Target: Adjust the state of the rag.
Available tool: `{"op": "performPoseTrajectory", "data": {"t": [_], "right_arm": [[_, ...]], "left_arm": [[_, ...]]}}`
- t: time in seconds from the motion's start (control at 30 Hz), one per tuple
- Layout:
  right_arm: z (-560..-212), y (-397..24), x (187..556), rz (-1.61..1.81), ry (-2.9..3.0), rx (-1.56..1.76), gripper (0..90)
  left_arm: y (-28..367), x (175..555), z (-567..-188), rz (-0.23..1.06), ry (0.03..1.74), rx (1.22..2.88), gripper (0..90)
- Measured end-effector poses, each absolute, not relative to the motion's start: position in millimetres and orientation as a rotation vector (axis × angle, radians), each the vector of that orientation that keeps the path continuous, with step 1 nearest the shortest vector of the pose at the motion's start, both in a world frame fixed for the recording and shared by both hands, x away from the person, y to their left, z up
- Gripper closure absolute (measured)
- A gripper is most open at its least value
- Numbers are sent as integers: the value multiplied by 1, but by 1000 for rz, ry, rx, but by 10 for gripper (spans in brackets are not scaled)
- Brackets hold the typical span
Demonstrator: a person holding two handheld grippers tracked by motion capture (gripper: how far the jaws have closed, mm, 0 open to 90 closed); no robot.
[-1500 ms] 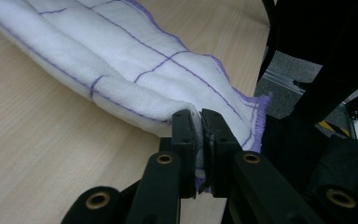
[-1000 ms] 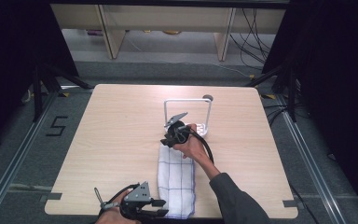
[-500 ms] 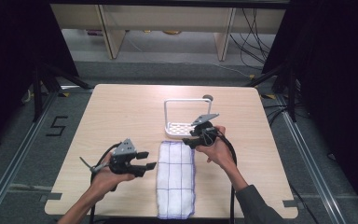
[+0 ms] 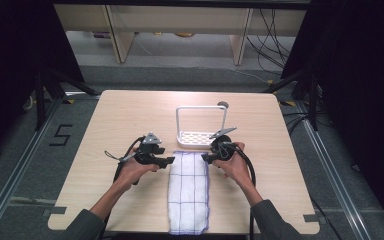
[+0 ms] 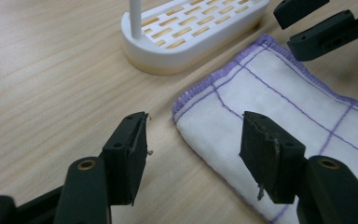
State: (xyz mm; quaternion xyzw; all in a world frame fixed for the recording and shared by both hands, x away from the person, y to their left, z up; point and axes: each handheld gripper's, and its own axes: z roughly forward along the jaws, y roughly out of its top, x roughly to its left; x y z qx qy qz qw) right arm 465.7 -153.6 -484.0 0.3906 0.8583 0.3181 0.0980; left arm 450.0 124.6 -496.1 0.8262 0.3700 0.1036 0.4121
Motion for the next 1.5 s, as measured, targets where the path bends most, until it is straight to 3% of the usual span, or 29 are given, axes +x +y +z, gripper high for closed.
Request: {"op": "performPoseTrajectory", "data": {"t": [0.73, 1.2, 1.5], "right_arm": [[-490, -148, 466, 930, 2514, 1249, 465], [-499, -141, 471, 886, 2534, 1164, 499], [-502, -141, 470, 956, 2558, 1141, 721]], "left_arm": [[112, 459, -508, 268, 920, 2132, 368], [105, 459, -514, 278, 875, 2165, 444], [103, 458, -515, 249, 810, 2167, 626]]}}
